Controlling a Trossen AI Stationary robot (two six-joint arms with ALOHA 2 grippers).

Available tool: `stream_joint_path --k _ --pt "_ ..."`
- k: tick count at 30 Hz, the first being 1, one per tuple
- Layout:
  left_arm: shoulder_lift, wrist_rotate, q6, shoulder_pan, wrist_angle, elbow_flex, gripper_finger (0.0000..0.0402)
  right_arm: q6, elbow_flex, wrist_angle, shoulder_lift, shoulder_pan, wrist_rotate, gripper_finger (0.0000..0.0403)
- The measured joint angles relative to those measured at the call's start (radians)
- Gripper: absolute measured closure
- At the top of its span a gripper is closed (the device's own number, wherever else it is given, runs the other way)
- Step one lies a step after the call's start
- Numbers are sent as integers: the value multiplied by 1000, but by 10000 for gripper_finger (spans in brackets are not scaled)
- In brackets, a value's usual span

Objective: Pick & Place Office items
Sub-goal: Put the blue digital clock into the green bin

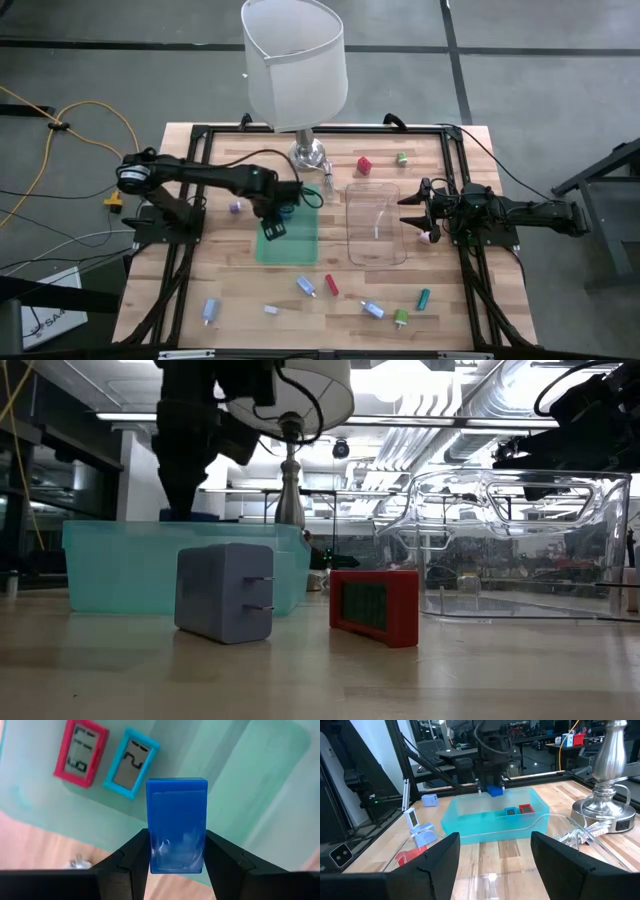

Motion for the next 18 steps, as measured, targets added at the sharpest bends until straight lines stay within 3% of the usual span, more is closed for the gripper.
stream_joint_path --k 8,18 --pt "72 -8 178 0 85 0 249 0 0 0 0 0 0 171" --pt "138 -33 218 -4 104 0 249 0 0 0 0 0 0 171"
